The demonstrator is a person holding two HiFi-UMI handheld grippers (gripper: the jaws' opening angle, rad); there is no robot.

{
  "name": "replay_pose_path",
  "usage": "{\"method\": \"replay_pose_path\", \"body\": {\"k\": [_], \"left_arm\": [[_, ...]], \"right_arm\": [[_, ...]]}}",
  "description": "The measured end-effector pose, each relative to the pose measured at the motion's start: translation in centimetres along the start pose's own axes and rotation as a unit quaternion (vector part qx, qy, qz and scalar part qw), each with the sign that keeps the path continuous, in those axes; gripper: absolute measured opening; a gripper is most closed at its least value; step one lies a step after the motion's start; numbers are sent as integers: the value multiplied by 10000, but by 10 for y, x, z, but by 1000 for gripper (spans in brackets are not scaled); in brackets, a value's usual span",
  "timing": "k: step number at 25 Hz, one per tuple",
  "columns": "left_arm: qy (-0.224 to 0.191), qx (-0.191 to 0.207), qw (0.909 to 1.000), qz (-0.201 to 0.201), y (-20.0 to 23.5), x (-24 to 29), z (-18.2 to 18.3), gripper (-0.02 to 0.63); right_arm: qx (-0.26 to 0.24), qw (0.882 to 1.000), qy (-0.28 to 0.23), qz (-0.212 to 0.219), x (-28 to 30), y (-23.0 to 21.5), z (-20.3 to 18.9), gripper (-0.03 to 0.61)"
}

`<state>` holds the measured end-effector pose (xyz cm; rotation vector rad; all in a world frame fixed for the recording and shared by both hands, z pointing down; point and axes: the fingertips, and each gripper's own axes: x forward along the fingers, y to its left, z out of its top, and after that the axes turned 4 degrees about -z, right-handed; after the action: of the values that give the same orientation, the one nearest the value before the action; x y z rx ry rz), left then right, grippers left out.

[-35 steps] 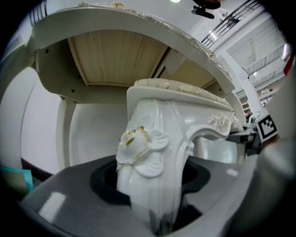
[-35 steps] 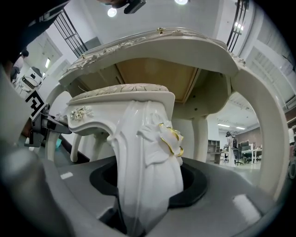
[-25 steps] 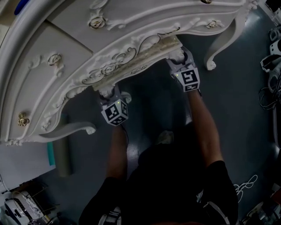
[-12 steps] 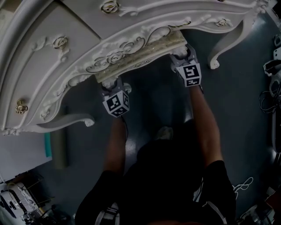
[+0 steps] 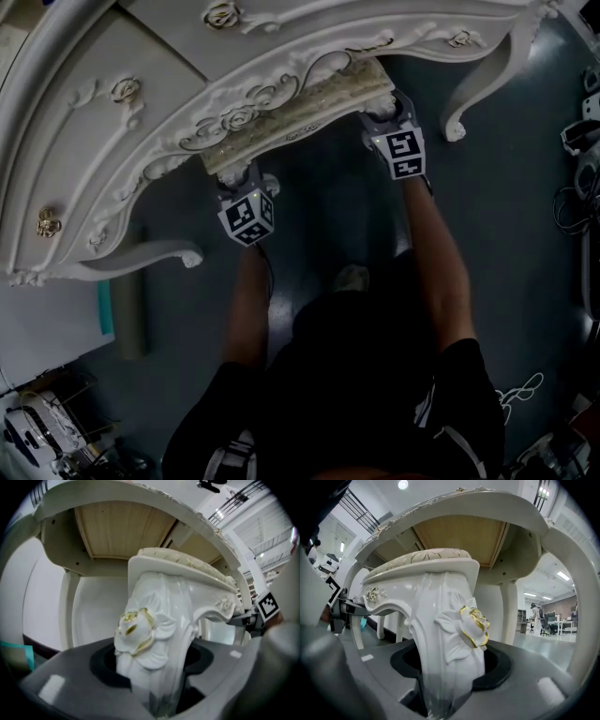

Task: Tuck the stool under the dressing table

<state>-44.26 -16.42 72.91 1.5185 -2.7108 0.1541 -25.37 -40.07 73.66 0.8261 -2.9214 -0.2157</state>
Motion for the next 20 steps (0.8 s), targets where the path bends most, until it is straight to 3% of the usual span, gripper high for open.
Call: {"method": "replay_pose_path", "body": {"k": [6,20], "left_arm": [[165,-82,9998,46,0,-7,-6,273],[627,-147,9977,231,-4,-34,-14,305]], "right_arm": [[62,9999,117,-45,-6,1,0,328],[279,9982,417,-330,-54,2,-14,337]]}}
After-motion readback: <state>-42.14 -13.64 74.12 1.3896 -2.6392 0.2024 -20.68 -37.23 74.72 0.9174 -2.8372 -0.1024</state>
